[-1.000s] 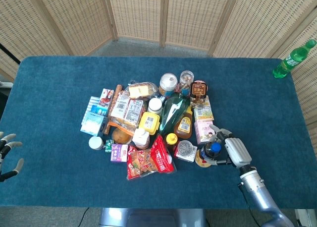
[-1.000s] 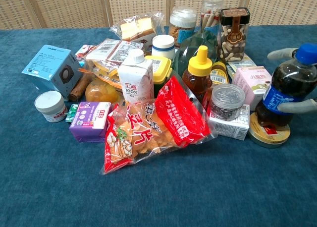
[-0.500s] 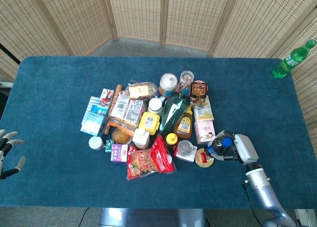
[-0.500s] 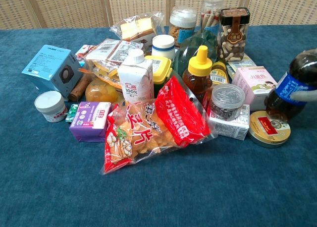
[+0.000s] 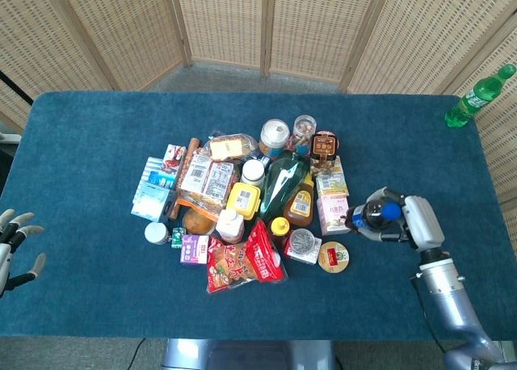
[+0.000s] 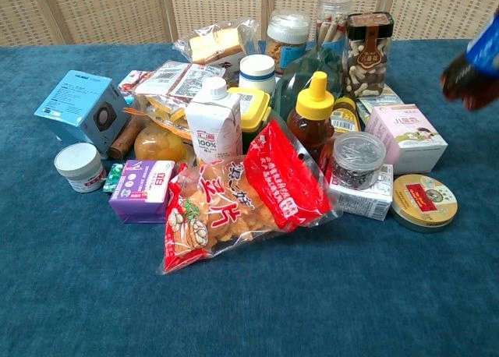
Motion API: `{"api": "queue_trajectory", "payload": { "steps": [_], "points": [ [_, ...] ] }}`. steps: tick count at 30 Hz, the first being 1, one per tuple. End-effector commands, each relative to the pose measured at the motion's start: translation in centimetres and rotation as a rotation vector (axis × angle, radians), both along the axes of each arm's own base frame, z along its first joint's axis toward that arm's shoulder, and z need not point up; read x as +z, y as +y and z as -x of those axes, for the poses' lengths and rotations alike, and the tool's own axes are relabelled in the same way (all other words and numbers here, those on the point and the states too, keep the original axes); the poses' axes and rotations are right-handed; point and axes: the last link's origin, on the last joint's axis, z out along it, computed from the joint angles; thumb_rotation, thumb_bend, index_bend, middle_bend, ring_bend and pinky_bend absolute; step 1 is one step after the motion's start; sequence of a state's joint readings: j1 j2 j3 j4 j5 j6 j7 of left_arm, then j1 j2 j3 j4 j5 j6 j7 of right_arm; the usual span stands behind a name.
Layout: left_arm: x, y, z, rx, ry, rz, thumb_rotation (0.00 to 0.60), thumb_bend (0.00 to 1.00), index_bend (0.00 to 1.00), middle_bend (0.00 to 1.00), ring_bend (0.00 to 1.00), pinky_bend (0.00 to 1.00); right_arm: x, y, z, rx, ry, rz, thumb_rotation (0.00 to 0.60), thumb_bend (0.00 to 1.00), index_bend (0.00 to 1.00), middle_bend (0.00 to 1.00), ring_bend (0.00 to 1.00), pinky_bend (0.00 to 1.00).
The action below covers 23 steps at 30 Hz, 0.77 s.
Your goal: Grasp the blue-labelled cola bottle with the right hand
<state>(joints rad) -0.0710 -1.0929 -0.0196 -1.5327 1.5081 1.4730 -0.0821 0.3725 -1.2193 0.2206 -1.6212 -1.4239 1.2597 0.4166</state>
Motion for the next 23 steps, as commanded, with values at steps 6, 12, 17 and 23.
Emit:
{"api": "queue_trajectory", "payload": {
  "steps": [6, 12, 17, 23],
  "points": [
    [0.1, 0.0, -0.2, -0.012, 0.0, -0.003, 0.494, 0.45, 0.32, 0.21, 0.1, 0.0, 4.5, -2.2, -3.7, 0.051, -0.03, 0.115, 0.6, 0.0, 0.61, 1.0, 1.0, 0.87],
    [0.0, -0.3, -0.1, -0.006, -0.006, -0.008, 0.496, 0.45, 0.32, 0.21, 0.1, 0.0, 6.5, -2.8, -6.1, 0.074, -0.036, 0.153, 0.6, 0.0, 0.61, 1.0, 1.0, 0.87],
    [-0.1, -0.2, 0.1, -0.005, -0.01, -0.007, 0.494, 0.45, 0.32, 0.21, 0.1, 0.0, 7.1, -2.7, -7.2, 0.086, -0.024, 0.158, 0.6, 0.0, 0.61, 1.0, 1.0, 0.87],
    [-0.3, 0.0, 0.1, -0.009, -0.012, 0.001, 0.496, 0.45, 0.32, 0.21, 0.1, 0.0, 6.7, -2.3, -7.2, 0.076, -0.016, 0.138, 0.6, 0.0, 0.6, 1.0, 1.0, 0.87]
  ]
}}
